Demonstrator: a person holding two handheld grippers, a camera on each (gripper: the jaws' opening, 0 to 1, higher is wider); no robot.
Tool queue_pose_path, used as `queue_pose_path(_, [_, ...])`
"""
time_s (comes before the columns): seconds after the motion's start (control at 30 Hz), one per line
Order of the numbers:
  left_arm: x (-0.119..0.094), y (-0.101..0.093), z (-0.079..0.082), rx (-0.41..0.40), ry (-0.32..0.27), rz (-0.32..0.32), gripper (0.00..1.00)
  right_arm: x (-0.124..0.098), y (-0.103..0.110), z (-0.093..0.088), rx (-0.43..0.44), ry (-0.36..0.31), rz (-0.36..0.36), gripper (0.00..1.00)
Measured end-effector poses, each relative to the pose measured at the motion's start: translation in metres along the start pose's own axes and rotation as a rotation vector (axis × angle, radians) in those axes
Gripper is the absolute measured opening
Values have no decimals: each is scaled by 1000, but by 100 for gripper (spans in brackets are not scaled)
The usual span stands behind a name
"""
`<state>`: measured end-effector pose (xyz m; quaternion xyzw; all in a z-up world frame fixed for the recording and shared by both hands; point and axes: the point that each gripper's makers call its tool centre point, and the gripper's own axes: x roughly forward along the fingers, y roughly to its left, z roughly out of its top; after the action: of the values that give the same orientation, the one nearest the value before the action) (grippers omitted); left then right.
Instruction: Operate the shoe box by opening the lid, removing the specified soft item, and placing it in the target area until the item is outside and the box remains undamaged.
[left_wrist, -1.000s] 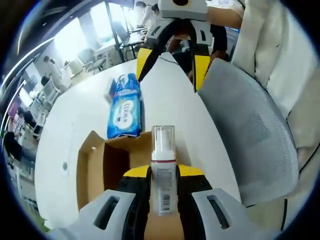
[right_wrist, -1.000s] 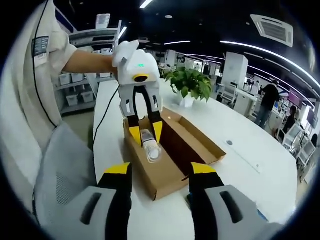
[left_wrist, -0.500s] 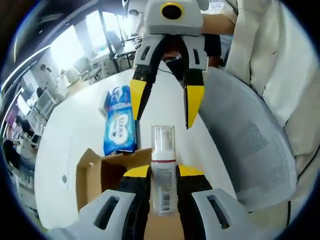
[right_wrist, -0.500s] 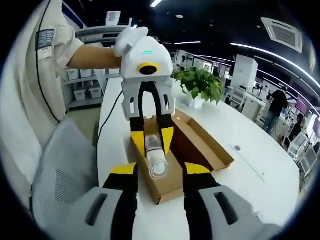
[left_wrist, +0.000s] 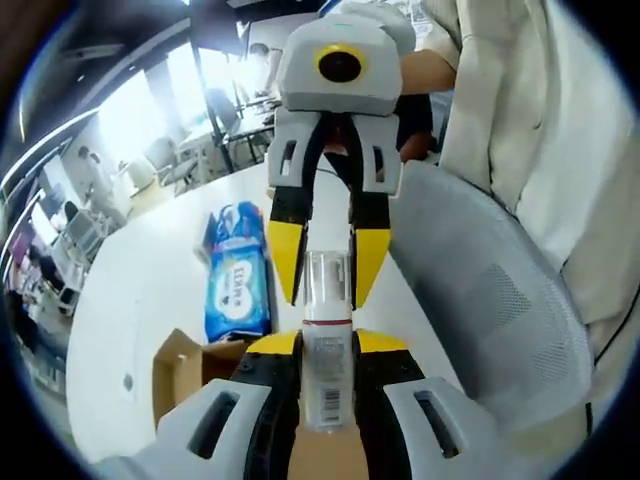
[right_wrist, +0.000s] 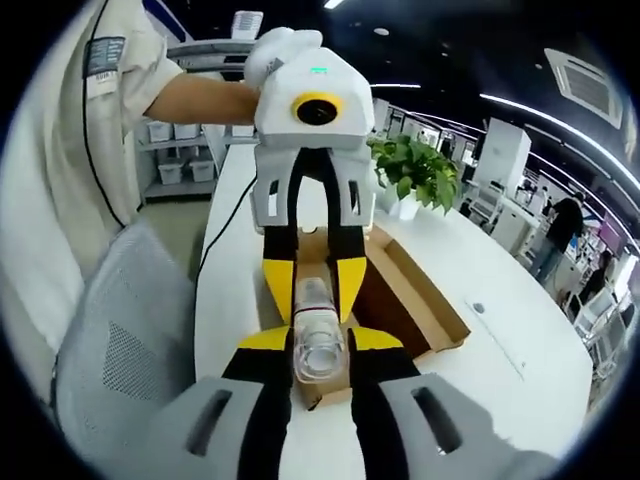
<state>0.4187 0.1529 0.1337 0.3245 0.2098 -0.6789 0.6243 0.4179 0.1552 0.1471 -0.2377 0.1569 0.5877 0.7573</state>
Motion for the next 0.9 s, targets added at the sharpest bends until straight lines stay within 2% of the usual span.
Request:
queue_pose_path(0.33, [5,-2,3,18,-27,-4,18,-2,0,-3,6,51,8,17])
queue_pose_path(0.5, [6,0,4,26,-33,2,18,-3,-2,-3,28,55,6,16])
queue_pose_path(0.9, [9,5,5,31,-51,19,18,-6,-6,3,16,68,22,16])
